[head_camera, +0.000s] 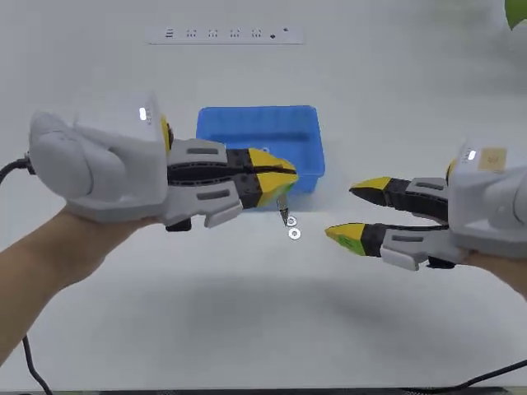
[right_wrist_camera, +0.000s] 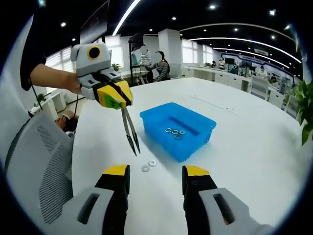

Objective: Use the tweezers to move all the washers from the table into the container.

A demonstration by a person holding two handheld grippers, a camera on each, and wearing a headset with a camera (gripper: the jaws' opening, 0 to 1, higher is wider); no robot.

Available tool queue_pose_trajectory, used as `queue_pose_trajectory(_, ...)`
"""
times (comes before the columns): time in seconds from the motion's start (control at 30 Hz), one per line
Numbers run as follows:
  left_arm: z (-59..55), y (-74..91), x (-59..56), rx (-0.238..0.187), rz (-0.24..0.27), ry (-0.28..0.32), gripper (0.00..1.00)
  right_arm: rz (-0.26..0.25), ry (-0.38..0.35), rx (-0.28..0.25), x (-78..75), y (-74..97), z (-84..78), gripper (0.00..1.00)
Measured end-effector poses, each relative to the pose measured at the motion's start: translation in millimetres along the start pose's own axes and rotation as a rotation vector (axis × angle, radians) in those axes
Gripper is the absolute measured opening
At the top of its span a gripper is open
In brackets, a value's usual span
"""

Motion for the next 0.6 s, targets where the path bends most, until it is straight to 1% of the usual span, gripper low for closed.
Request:
queue_pose_trajectory(0.07,-3.1,-2.5,-0.4,-0.002,-0.002,0.013,0.05,-0.002,0.001,0.004,0.5,0.5,-0.6,0.48)
queue_pose_trajectory(0.13,-7.4,-6.0,-0.4,0.004,-0.009,0.024,0.05,0.006,-0.008,0.011,2.5,0.8,-2.5,0.53)
queue_pose_trajectory(0.27,-12.4,-10.1,0.2,0.011,-0.016,0.027,0.05,0.014,0.014,0.027,6.1,0.0,-6.6,0.56)
queue_pose_trajectory(0.33,-14.8,-11.3,2.3,-0.002,-0.016,0.046,0.05,-0.006,0.036,0.034,5.3,0.8,-6.8,0.57)
queue_pose_trajectory(0.4,-18.3,-12.7,5.6,-0.003,-0.007,0.056,0.05,-0.014,0.037,0.028,5.5,1.6,-5.4,0.57)
queue_pose_trajectory(0.47,-18.9,-13.8,7.0,-0.016,-0.006,0.06,0.05,-0.017,0.028,0.013,6.2,1.8,-3.7,0.58)
queue_pose_trajectory(0.53,-18.5,-15.3,6.9,-0.019,-0.011,0.063,0.05,-0.015,0.024,0.014,6.9,1.9,-3.6,0.62)
queue_pose_trajectory(0.6,-19.0,-17.4,6.8,-0.018,-0.018,0.062,0.05,-0.001,0.025,0.022,8.6,1.8,-4.9,0.63)
Point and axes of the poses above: the centre of the closed fingertips' face, and the gripper's own axes: y roughly backward along the fingers, x roughly to its left, z roughly out of its top, the point moved 8 cm from there along y, roughly backward along the fingers, and after that the axes turned 1 degree about -y, right-handed, at the moved point
